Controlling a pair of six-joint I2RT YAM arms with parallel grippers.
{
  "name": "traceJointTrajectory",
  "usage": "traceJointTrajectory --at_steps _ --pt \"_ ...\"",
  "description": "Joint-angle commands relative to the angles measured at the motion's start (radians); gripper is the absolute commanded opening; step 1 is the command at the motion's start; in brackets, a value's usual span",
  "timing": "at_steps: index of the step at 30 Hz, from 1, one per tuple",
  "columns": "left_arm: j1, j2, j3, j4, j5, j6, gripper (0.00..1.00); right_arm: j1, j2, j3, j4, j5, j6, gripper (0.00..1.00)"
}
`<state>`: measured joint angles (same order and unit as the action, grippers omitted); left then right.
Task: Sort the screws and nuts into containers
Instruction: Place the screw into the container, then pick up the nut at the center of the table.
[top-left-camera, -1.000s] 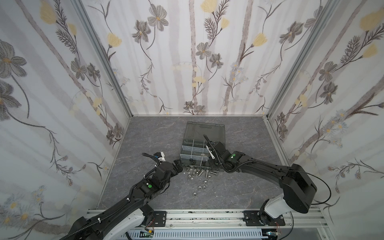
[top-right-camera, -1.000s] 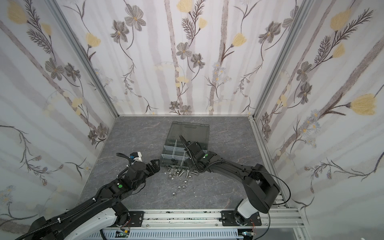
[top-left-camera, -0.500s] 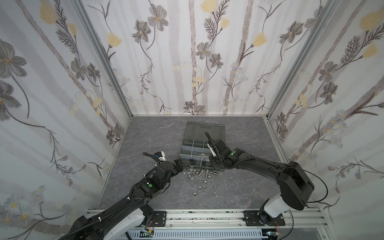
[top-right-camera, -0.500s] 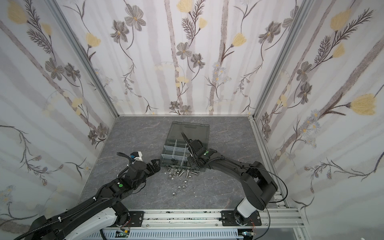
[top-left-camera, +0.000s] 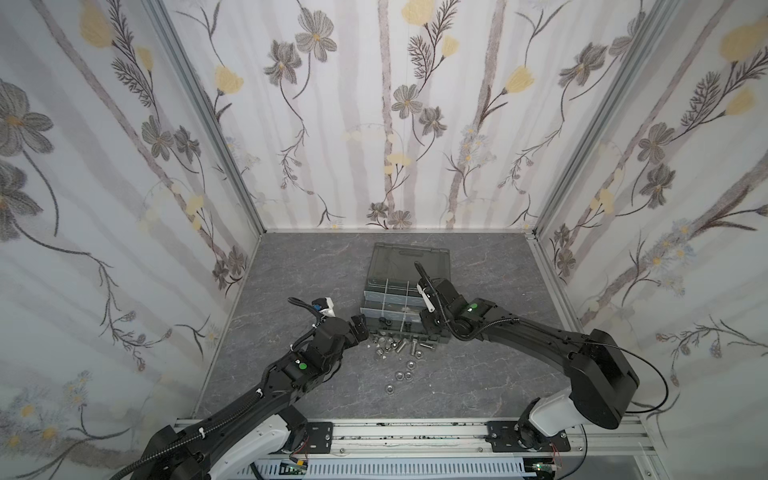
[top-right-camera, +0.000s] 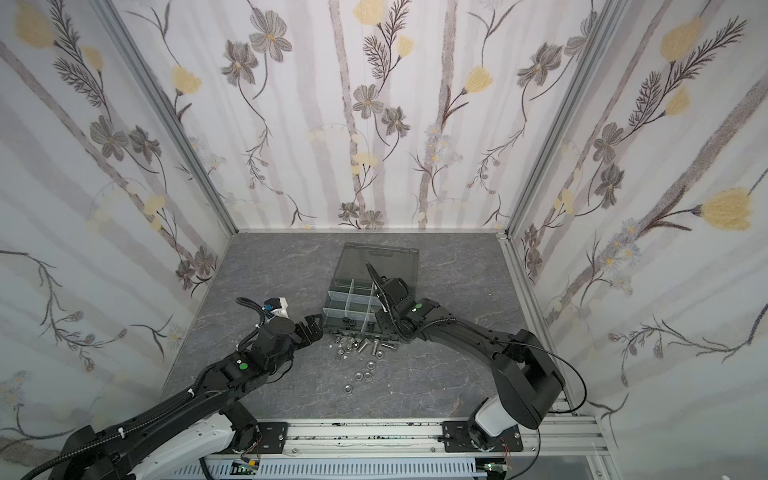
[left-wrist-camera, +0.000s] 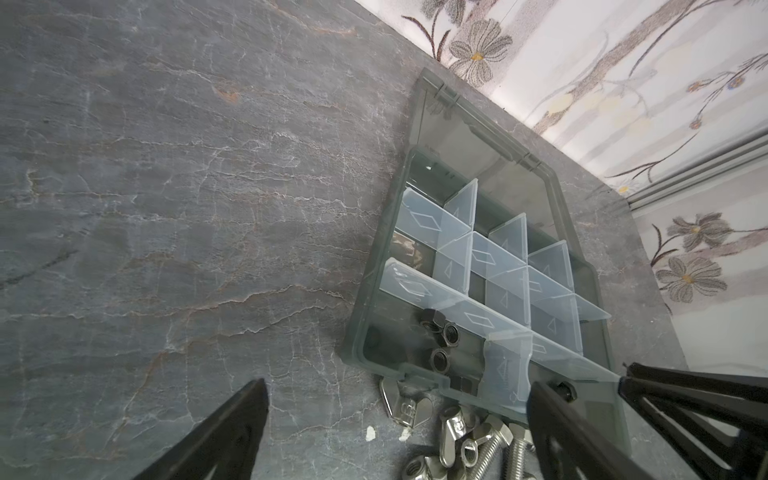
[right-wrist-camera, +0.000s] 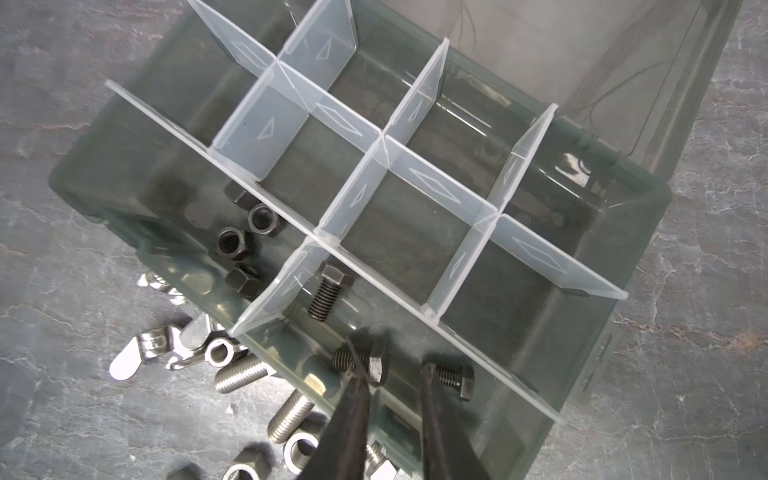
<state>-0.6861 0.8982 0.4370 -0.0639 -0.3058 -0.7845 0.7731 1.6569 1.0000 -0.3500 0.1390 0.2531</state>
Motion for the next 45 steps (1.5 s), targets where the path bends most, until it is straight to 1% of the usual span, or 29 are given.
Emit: traceJointTrajectory --at_steps 1,4,6,10,13,15,19,23,30,37,42,45 --pt "0.002 0.029 0.024 0.016 0.006 0.037 1.0 0.0 -0.041 -0.018 0.057 0.011 0.039 0.28" --pt "0.002 0.031 0.046 0.013 0.083 0.015 1.0 -0.005 -0.064 -0.026 0.082 -0.035 0.052 0.32" --pt "0.0 0.028 0.04 0.016 0.084 -0.037 1.0 -0.004 -0.095 -0.035 0.109 -0.076 0.051 0.36" --pt "0.0 0.051 0.023 0.013 0.097 -0.02 1.0 -0.003 -0.115 -0.11 0.2 -0.075 0.055 0.43" --pt "-0.002 0.054 0.015 0.015 0.142 -0.041 1.0 0.004 -0.136 -0.127 0.196 -0.101 0.064 0.47" --pt "-0.002 0.056 0.01 0.013 0.148 -0.033 1.0 0.006 -0.156 -0.145 0.209 -0.107 0.056 0.48" --pt "-0.003 0.044 -0.01 0.013 0.159 -0.058 1.0 0.01 -0.169 -0.149 0.195 -0.115 0.053 0.52" --pt "-0.01 0.031 -0.009 0.006 0.199 -0.045 1.0 0.013 -0.178 -0.161 0.203 -0.11 0.063 0.53" --pt "-0.022 0.033 0.004 -0.026 0.197 -0.002 1.0 0.022 -0.179 -0.17 0.2 -0.09 0.087 0.54" --pt "-0.056 0.135 0.06 -0.063 0.141 0.046 0.99 0.025 -0.172 -0.17 0.187 -0.085 0.083 0.54" --pt "-0.105 0.219 0.119 -0.088 0.118 0.069 0.98 0.026 -0.168 -0.174 0.198 -0.092 0.087 0.54" --pt "-0.135 0.244 0.142 -0.099 0.109 0.078 0.96 0.029 -0.16 -0.176 0.204 -0.096 0.092 0.54"
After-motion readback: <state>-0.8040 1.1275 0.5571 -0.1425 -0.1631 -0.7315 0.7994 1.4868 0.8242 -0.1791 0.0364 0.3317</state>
